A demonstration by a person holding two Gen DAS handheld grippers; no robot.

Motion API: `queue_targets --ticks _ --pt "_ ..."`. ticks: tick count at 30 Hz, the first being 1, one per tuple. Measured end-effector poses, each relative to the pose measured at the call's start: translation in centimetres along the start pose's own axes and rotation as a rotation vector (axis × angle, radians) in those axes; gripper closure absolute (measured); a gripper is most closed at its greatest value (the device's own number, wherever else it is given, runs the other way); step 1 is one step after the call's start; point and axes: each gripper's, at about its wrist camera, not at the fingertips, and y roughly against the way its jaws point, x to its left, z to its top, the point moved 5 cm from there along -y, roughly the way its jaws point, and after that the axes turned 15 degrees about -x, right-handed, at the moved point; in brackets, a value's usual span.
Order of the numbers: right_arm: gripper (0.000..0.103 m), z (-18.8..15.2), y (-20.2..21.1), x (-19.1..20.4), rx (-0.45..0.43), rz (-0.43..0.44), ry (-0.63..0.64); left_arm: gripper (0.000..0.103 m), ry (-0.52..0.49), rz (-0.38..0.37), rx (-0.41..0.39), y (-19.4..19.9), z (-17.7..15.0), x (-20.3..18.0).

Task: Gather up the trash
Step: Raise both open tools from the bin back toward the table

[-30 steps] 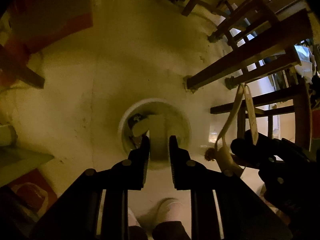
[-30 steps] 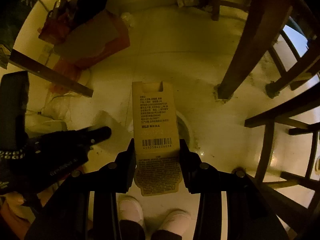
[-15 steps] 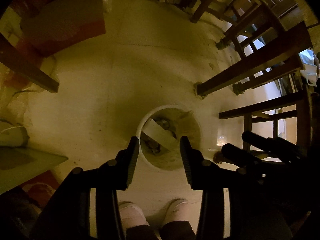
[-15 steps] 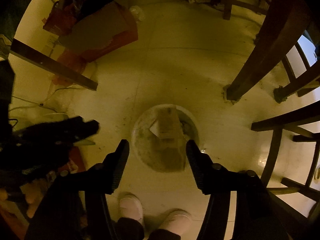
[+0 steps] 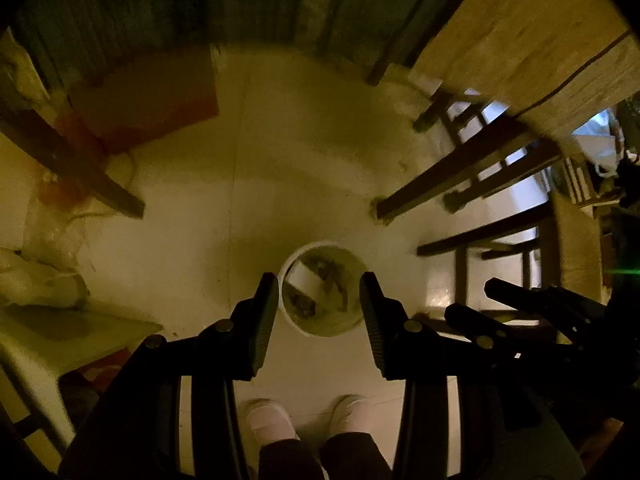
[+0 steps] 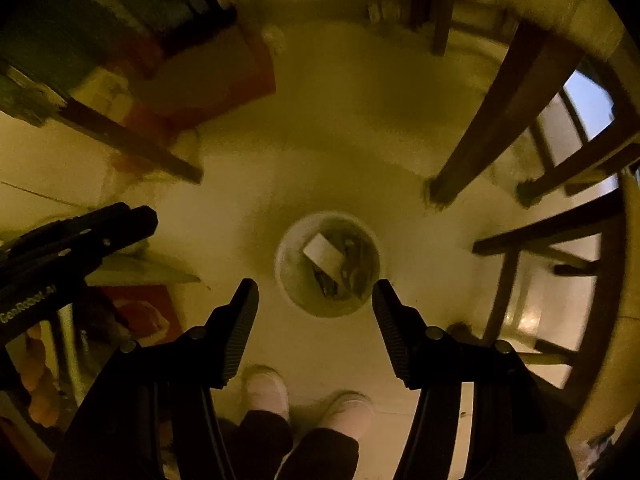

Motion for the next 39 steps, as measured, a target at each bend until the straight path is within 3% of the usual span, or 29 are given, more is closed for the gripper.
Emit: queue_targets --ticks 7,15,23,27,35,39 --pt "0.048 5.6 9.6 2.8 -0.150 0.002 0.006 0.063 -0.056 -0.006 -0.131 10.2 6.2 -2.1" --pt "0.048 11.8 23.3 7.3 -0.380 -0.034 0.058 0.063 -0.117 -0.019 -0.315 23.8 12.4 -4.4" --pt "0.048 15.5 35.3 11.6 -0.560 -0.053 0.092 0.063 -0.161 -0.062 -0.520 36.8 17.8 -6.7" --pt "0.048 16.9 41.7 13.7 -0.672 -0.056 0.104 0.063 -0.194 -0.078 -0.625 43.5 19.1 -7.6" --pt "0.048 17.4 49.8 17.9 -0.846 -0.089 0.137 0.059 -0.299 -0.078 -0.741 51.3 20.1 -7.7" --pt "0.048 17.2 51.4 18.9 -0.901 -0.096 0.131 0.039 -0.301 -0.081 -0.795 54.0 20.1 -6.7"
